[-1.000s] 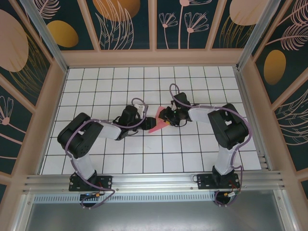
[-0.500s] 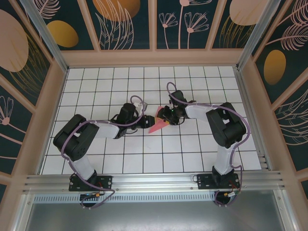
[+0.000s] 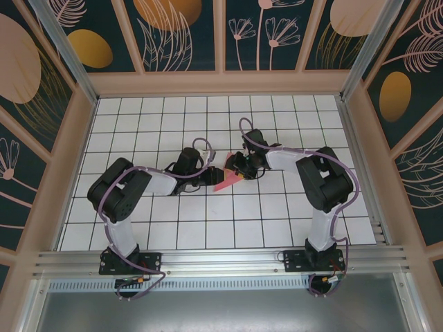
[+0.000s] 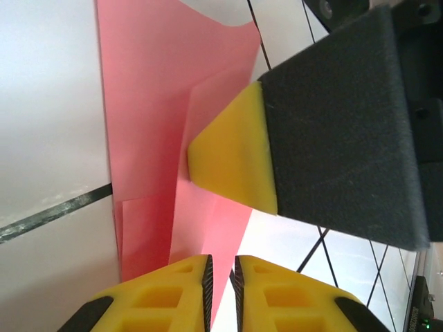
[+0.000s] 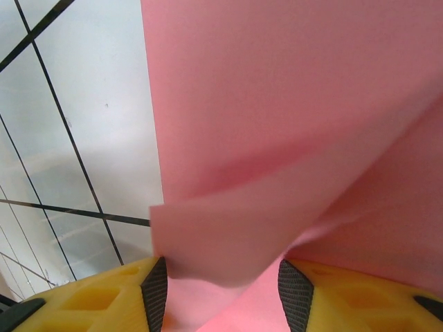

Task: Fold a paper plane with a square sheet of paper (pick it up from the middle)
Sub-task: Fourth fold the wing at the center of the table.

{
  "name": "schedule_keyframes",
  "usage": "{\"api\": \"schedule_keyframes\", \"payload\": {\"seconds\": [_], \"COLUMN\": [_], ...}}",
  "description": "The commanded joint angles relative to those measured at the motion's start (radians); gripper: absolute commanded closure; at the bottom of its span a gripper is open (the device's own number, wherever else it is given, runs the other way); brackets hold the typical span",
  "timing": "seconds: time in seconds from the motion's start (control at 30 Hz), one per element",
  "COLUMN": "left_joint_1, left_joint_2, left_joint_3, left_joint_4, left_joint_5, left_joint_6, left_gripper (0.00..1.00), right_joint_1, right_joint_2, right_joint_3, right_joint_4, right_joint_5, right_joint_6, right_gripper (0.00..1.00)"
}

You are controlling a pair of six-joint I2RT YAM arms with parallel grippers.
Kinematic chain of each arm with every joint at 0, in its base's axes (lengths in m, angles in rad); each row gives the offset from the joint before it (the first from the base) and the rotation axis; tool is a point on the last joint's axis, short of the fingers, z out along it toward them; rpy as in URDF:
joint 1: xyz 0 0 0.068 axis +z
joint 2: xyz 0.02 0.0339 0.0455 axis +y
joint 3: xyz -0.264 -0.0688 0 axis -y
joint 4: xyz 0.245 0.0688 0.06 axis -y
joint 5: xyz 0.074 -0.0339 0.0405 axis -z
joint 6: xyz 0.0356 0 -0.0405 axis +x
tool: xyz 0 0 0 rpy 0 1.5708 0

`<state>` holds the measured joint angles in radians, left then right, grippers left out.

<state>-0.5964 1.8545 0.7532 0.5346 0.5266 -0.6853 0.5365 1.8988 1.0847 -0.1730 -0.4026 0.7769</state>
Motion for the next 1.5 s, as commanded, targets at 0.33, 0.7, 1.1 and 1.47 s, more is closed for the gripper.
{"api": "schedule_keyframes", "payload": {"seconds": [0.33, 0.7, 1.1, 1.47], "left_joint_1": [0.008, 0.009, 0.033, 0.037], "left_joint_2": [0.031, 0.031, -0.084, -0.049], "left_joint_3": [0.024, 0.028, -0.006, -0.005], "left_joint_4": [-0.053, -0.070, -0.028, 0.062], "left_joint_5": [-0.047, -0.038, -0.066, 0.036], "left_joint_6": [-0.023, -0.016, -0.058, -0.085], "left_gripper": [0.84, 0.82, 0.78, 0.78], "right_joint_1": [-0.020, -0.023, -0.024, -0.024], "right_joint_2": [0.043, 0.096, 0.180, 0.234], "right_joint_3": [-0.087, -0.044, 0.003, 0.041], "right_joint_4": [-0.026, -0.096, -0.143, -0.188], "right_joint_5": [0.065, 0.088, 0.076, 0.089], "right_joint_6": [0.002, 0.009, -0.037, -0.063], "right_gripper": [0.53, 0.61, 0.65, 0.56]}}
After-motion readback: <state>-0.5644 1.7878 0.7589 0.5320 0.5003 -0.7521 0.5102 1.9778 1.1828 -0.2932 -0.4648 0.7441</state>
